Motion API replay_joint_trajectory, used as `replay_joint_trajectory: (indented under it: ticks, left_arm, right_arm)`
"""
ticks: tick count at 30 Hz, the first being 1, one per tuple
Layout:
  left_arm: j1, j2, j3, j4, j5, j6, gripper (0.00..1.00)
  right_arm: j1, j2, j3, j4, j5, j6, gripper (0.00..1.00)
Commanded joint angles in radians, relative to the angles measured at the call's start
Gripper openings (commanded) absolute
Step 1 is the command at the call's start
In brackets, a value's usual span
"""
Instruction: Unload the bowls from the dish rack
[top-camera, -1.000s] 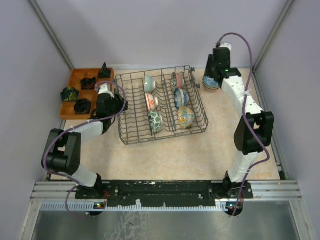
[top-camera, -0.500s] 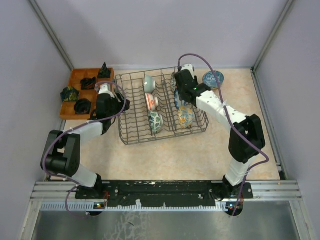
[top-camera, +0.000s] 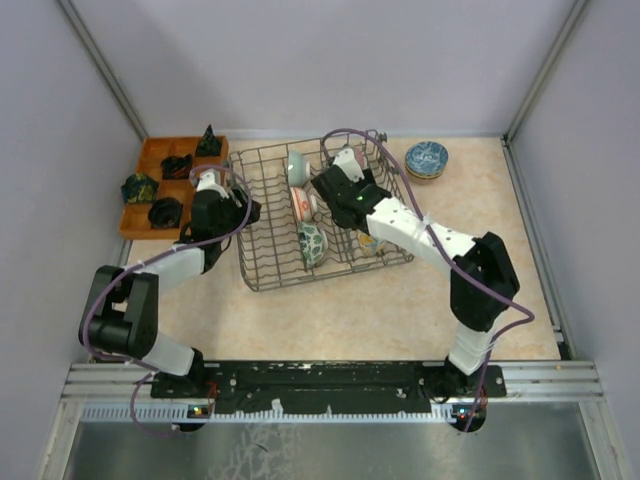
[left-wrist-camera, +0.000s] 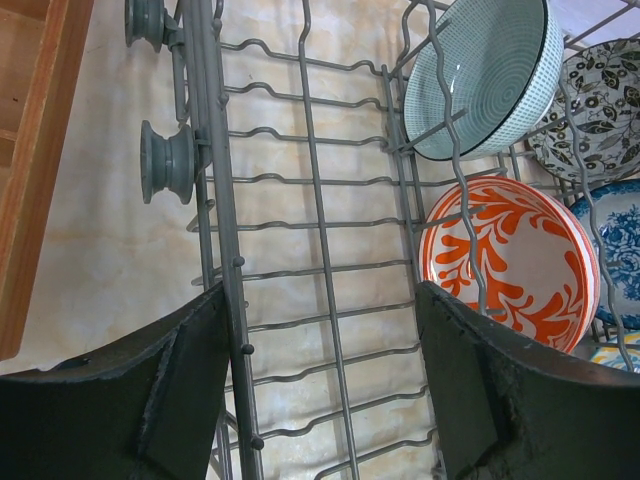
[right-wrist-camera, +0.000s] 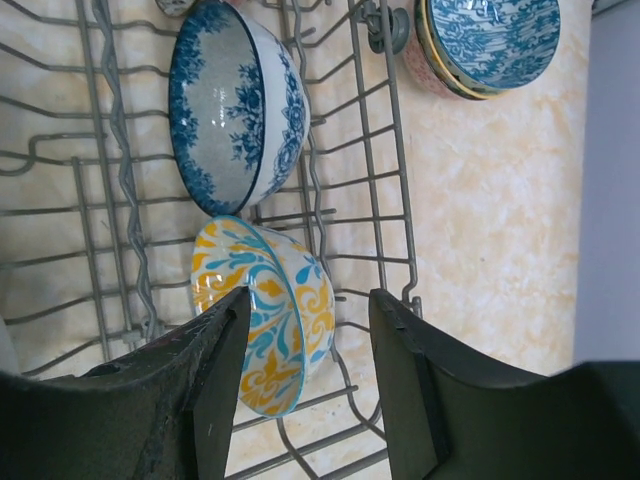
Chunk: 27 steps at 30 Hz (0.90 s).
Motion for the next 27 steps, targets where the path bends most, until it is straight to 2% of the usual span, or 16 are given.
replay_joint_trajectory:
  ticks: [1,16,27]
  left_arm:
    - [-0.016,-0.03,-0.008,0.03,0.041,-0.015,0.77]
    - [-0.015,-0.033,-0.01,0.011,-0.016,-0.014,0.89]
    - [-0.015,-0.036,-0.009,-0.01,-0.051,-0.02,0.89]
  right_arm:
    - [0.011,0.024,-0.008,-0.045,0.1,0.04,0.51]
    - [0.014,0.05,-0.078,-0.038,0.086,0.054,0.48]
    - [0.014,0.088,-0.091,-0.043,0.132,0.066,0.35]
